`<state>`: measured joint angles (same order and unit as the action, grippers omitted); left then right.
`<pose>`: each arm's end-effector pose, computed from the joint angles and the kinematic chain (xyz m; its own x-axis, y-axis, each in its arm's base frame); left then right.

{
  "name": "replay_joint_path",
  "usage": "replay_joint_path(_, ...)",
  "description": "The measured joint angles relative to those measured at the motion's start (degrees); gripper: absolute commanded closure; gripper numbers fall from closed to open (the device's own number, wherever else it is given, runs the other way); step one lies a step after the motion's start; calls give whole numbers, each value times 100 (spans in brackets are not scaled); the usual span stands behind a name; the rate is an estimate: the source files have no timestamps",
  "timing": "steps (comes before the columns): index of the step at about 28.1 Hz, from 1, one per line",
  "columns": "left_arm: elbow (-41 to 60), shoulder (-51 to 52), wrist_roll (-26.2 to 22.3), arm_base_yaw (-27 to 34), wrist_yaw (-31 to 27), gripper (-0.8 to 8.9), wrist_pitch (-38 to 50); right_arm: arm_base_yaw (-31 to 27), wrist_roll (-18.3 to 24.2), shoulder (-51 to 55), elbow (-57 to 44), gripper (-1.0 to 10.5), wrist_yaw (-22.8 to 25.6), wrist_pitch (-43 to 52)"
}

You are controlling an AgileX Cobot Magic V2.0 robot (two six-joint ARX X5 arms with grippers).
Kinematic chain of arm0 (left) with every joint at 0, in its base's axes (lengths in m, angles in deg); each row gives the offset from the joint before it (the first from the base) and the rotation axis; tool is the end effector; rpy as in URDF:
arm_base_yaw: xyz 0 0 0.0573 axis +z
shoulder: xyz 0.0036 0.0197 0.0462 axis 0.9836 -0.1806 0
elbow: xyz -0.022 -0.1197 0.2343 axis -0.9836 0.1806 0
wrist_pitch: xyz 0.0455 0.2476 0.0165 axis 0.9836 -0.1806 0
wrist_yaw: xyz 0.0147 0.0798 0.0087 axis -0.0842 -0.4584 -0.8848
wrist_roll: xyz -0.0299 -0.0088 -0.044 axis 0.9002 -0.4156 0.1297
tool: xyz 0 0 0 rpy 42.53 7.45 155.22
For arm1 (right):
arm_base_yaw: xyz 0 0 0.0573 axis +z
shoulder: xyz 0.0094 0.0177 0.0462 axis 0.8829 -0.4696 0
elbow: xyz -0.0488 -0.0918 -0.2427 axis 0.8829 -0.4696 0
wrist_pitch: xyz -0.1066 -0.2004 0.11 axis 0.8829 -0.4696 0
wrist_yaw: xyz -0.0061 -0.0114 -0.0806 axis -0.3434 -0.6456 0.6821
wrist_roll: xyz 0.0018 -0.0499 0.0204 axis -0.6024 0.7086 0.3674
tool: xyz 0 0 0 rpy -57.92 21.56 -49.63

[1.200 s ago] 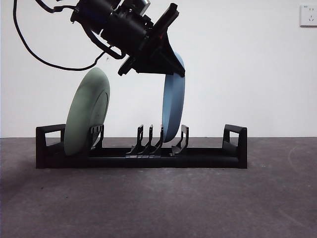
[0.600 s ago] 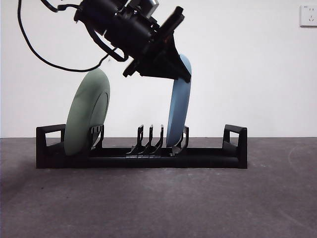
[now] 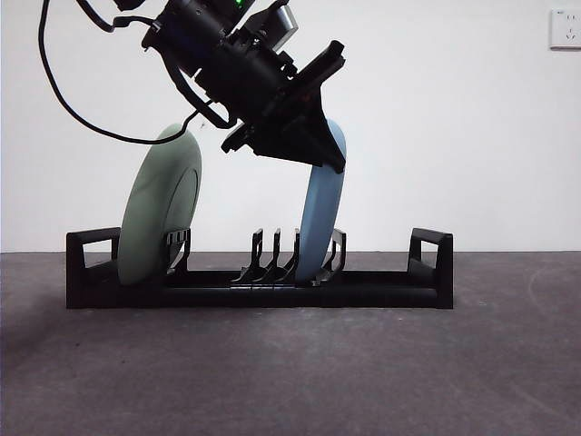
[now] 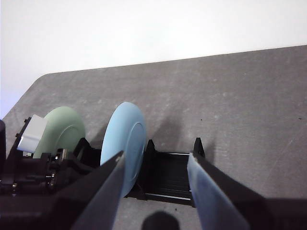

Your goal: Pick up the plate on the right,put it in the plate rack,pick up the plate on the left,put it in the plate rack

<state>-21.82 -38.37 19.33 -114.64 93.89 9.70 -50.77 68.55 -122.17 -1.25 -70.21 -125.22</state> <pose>0.3170 -0.2345 0.2529 0.4360 -0.7245 -0.5339 0.7393 0.6266 -0.2466 0.1718 0.0395 0.4141 0.8617 0.3546 -0.3629 -0.2823 0.9294 0.2379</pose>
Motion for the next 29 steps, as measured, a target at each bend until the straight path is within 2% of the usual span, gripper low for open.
replay_joint_path(3,0,0,-7,0,-22,614,-96,0,0,-2,0,727,0,0)
replay_joint_path(13,0,70,-13,-2,-33,617,-409,0,42,-2,0,731,0,-149)
replay_joint_path(14,0,144,-13,-2,-35,629,-481,0,92,-2,0,763,0,-188)
replay_joint_path(16,0,398,-13,-17,-35,634,-573,0,186,-2,0,898,-2,-214)
replay_joint_path(17,0,584,-13,-31,-35,683,-584,0,249,-2,0,957,-4,-214)
replay_joint_path(19,0,994,-22,-44,-37,837,-608,0,363,-2,0,962,-7,-225)
replay_joint_path(22,-22,1670,-122,-50,-57,821,-772,0,503,-2,0,962,-7,-302)
replay_joint_path(25,-33,2337,-348,-50,-525,822,-1106,0,645,-2,0,962,-4,-380)
replay_joint_path(29,-31,3104,-723,-50,-1646,822,-1751,2,774,-2,0,962,11,-374)
